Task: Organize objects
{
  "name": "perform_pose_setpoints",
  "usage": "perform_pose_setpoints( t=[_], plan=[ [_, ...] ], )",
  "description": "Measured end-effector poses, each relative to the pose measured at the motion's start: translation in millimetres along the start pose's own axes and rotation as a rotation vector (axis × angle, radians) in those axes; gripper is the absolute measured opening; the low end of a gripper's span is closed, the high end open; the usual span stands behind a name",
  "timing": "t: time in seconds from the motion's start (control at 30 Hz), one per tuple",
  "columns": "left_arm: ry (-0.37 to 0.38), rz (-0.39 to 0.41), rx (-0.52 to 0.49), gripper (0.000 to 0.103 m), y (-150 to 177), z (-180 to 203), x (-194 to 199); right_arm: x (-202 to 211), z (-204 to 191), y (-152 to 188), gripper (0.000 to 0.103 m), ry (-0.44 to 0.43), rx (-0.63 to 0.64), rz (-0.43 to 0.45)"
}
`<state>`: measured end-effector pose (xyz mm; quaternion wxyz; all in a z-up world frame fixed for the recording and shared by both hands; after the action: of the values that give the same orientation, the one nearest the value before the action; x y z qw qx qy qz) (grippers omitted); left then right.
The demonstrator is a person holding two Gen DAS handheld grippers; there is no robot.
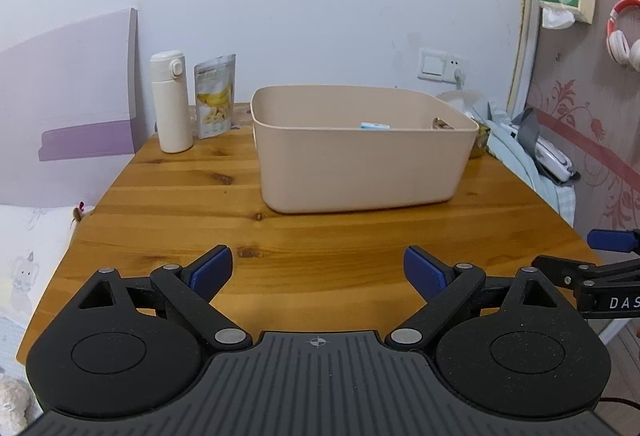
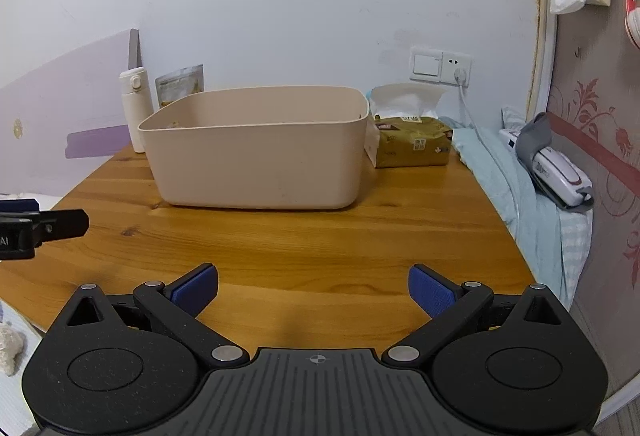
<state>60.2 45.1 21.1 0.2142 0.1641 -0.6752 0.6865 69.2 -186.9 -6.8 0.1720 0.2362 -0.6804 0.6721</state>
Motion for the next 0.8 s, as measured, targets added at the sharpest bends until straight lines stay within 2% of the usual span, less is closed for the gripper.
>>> perform_pose_setpoints(
  t=[0.4,0.8],
  plan=[
    [-0.009,-0.054,-0.002,0.094,16.6,-5.9,3.9,13.4,-8.2,13.1,0.103,-0.005,0.014,0.012],
    [-0.007,-0.106,0.008,0.094,30.3,-13.0,-6.1,9.7,-6.9,20.4,0.103,0.024,0.02,-0.02]
  ],
)
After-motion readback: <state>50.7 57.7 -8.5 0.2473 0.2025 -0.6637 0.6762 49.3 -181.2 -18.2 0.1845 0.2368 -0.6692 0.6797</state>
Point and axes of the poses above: each gripper's, at about its wrist camera, not at the fingertips, and x roughly against the way its jaws point, z to its right, y to its underside, the point moved 4 cm from there along -x, roughly the way its jaws point
